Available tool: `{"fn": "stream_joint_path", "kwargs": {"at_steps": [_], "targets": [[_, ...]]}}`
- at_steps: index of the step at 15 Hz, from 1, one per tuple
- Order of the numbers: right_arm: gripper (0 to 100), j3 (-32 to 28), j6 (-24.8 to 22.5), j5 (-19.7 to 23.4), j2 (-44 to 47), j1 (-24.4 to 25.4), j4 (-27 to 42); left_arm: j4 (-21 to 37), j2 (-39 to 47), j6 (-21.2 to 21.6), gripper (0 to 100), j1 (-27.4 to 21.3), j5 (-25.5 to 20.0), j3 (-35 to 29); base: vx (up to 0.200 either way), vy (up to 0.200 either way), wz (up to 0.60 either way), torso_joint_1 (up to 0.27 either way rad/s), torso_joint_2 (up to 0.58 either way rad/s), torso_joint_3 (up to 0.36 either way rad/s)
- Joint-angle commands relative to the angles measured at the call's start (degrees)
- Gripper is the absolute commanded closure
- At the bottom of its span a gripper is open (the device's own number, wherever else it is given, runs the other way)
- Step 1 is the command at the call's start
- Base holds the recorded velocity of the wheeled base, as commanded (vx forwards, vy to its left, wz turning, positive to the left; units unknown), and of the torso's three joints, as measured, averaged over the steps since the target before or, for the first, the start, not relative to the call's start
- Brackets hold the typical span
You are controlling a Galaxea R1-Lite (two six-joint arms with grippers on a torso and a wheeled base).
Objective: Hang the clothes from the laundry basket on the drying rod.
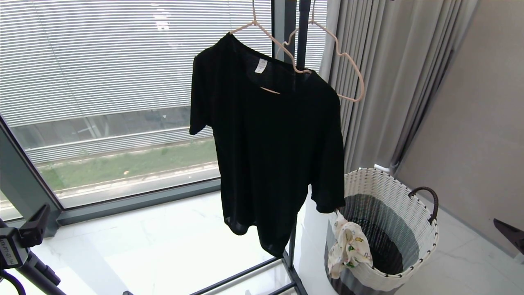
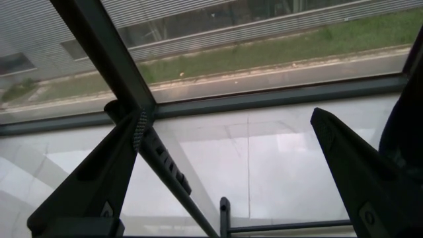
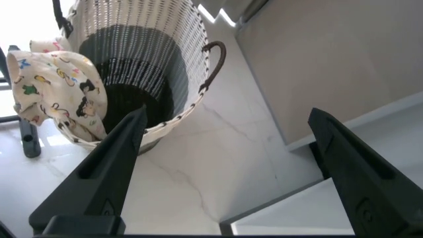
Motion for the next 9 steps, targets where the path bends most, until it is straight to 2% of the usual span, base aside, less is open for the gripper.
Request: {"fn": "stream_joint_path", "kwargs": {"at_steps": [1,5,9], "targets": [[0,0.2,-0.5,0.0,-0.6,0.0,0.0,0.0,0.0,0.0,0,0.0,0.0,-0.2,0.0,0.0,0.0,0.0,0.0,0.0],[0,0.9,-1.9,0.0,-1.3,0.0,0.0,0.0,0.0,0.0,0,0.0,0.0,0.0,0.0,0.0,0.0,0.0,0.0,0.0],[0,1.3,-1.9,0.1,-1.3,0.0,0.1,0.0,0.0,0.0,0,0.0,0.0,0.0,0.0,0.0,0.6,-0.001,0.0,0.007]]}}
